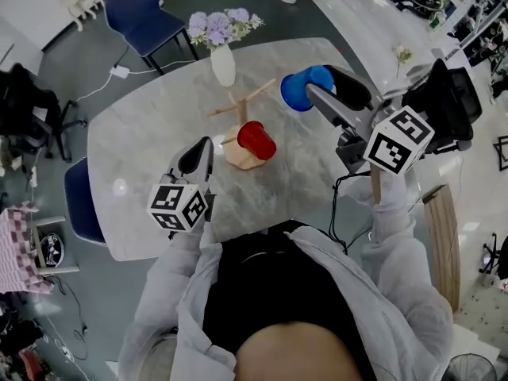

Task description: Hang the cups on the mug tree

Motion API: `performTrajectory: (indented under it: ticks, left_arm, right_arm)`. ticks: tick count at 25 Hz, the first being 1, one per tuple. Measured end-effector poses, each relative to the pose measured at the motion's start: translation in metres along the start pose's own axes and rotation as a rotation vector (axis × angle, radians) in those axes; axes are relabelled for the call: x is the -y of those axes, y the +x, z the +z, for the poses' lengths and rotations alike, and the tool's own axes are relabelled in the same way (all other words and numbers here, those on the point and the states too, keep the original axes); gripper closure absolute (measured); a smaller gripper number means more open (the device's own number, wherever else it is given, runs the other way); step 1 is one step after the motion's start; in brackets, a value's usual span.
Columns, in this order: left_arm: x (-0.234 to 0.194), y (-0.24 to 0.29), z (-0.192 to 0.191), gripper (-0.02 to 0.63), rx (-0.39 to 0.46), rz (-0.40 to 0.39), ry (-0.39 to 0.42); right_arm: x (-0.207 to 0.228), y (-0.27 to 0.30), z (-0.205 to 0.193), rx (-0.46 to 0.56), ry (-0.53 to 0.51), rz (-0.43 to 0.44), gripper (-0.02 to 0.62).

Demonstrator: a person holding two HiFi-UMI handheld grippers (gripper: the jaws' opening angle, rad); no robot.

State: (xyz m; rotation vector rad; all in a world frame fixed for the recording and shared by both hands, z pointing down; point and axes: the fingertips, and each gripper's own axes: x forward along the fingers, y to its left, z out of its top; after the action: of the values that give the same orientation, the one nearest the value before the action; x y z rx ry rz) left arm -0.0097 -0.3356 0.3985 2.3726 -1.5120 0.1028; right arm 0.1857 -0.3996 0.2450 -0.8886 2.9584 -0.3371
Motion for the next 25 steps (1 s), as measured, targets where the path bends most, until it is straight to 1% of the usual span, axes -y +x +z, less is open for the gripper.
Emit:
performTrajectory:
  ticks: [3,5,9,12,16,19,25]
  left_arm:
    - [-0.002,0.007,0.005,0.607,0.012,0.053,0.003]
    - [-0.006,0.005,0.005,0.607,0.017,0.099,-0.005]
    - [-0.009,0.001,-0.01,0.607,0.009,0.196,-0.036]
    - [-0.008,-0.004,-0.024,0.607,-0.005,0.252,-0.063]
    - [-0.016,-0.021,-0.036,0.607,-0.014,0.312,-0.095]
    - [-0.009,-0.025,-0.045,0.607,-0.018,0.334,-0.105]
    - [-0.001,-0.041,-0.062,0.607,-0.038,0.374,-0.119]
  right_arm:
    - [0.014,0.02,0.006,0.001,0.042,0.083,0.354]
    - [0.015,0.037,0.003,-0.002,0.097,0.156,0.354]
    - [0.018,0.062,-0.018,-0.033,0.215,0.291,0.354]
    - [0.017,0.071,-0.032,-0.056,0.27,0.358,0.354]
    - [0.003,0.088,-0.047,-0.093,0.293,0.412,0.353]
    - [0.001,0.087,-0.058,-0.099,0.321,0.446,0.353]
    - [0.007,0.086,-0.072,-0.09,0.369,0.424,0.353]
